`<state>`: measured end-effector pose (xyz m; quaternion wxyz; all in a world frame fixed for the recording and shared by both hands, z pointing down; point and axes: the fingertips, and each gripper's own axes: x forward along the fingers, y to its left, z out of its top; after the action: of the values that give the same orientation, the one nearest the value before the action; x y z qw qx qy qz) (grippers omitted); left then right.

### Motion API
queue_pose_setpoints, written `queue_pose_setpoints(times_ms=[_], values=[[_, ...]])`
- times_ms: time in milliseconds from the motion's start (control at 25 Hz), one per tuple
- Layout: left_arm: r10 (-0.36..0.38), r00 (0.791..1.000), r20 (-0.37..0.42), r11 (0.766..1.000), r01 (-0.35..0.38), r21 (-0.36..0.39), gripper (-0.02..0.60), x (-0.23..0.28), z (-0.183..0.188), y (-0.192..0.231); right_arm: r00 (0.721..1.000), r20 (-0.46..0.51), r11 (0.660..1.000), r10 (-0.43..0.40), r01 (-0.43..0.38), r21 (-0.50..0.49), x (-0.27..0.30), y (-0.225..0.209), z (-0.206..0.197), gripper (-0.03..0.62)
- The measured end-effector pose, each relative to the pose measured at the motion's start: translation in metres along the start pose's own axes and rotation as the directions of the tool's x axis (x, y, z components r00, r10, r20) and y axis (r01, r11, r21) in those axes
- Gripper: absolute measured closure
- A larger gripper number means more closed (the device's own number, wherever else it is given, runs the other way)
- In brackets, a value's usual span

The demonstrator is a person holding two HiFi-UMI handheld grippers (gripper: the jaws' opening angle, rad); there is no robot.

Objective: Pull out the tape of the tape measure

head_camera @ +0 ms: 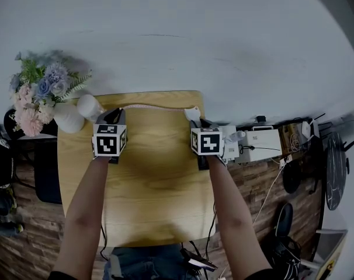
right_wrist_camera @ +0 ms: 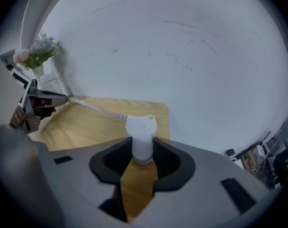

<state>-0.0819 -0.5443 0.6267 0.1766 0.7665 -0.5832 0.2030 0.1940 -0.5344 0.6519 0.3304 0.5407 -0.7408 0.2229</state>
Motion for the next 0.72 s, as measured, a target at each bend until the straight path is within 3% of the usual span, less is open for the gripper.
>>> queue_pose_setpoints(times_ms=[160, 280, 440, 720], values=[[-0.009, 0.999, -0.034, 1.0, 0.009, 0.001, 0.538, 0.005, -0.009, -0.002, 0.999, -0.033, 1.0, -0.016, 0.015, -0.025, 0.003, 0.002, -0.005, 0.438], [-0.023, 0.999, -0.048, 1.0, 0.022, -0.008, 0.537, 0.006, -0.012, -0.005, 1.0, -0.027, 1.0, 0.003, -0.004, -0.027, 0.0, 0.004, -0.003, 0.307], [-0.045, 0.997, -0.057, 0.999, 0.044, -0.009, 0.451, 0.001, -0.01, -0.011, 1.0, -0.016, 1.0, 0.014, -0.014, -0.015, -0.013, 0.006, -0.001, 0.293], [-0.057, 0.998, -0.011, 0.998, 0.057, 0.02, 0.446, -0.028, 0.015, -0.028, 1.0, 0.016, 0.999, 0.018, -0.018, -0.035, -0.056, 0.008, 0.01, 0.293]])
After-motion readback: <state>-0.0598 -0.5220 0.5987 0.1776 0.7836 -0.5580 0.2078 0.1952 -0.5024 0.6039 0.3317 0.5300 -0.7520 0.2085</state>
